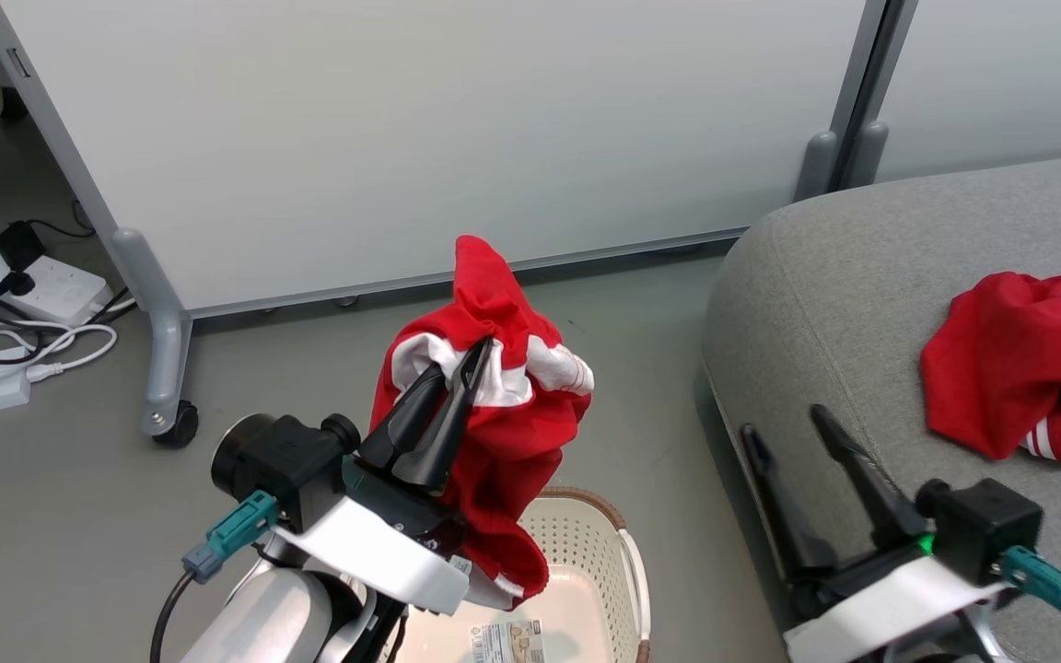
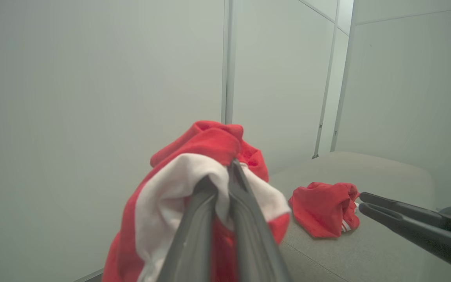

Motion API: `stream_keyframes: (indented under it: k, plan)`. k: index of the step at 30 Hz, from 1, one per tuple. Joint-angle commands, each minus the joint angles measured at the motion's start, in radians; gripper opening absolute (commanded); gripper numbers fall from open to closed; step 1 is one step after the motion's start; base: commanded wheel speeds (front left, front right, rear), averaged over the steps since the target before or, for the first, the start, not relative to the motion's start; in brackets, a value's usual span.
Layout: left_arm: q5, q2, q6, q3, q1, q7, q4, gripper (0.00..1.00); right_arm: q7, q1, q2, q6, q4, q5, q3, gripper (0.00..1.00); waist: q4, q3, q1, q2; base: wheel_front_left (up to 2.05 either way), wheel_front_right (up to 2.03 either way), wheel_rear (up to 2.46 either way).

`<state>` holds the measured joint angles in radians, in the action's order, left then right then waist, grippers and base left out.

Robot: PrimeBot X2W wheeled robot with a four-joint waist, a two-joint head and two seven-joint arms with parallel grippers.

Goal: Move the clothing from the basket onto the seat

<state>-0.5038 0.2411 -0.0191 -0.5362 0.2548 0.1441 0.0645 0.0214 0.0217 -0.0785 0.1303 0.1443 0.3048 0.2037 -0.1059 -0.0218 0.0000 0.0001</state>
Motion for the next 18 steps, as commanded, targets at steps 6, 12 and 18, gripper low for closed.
stream_keyframes:
  k: [6,12,18]
  plan:
    - [0.003,0.003,-0.005,-0.003,0.034,-0.001,0.003,0.0,0.011,-0.085,-0.023,0.001,-0.009,0.044,0.159,1.0,0.015,0.015,0.0,-0.0001,0.0,0.0,0.0]
    - [0.006,-0.008,0.005,-0.02,0.051,-0.004,-0.008,0.0,0.012,-0.189,-0.03,0.001,-0.093,0.104,0.324,1.0,0.033,0.026,0.0,-0.0001,0.0,0.0,0.0]
    - [0.005,-0.021,0.014,-0.038,0.067,0.001,-0.012,0.0,-0.034,-0.333,-0.028,0.001,-0.236,0.134,0.473,1.0,0.057,0.043,0.0,-0.0001,0.0,0.0,0.0]
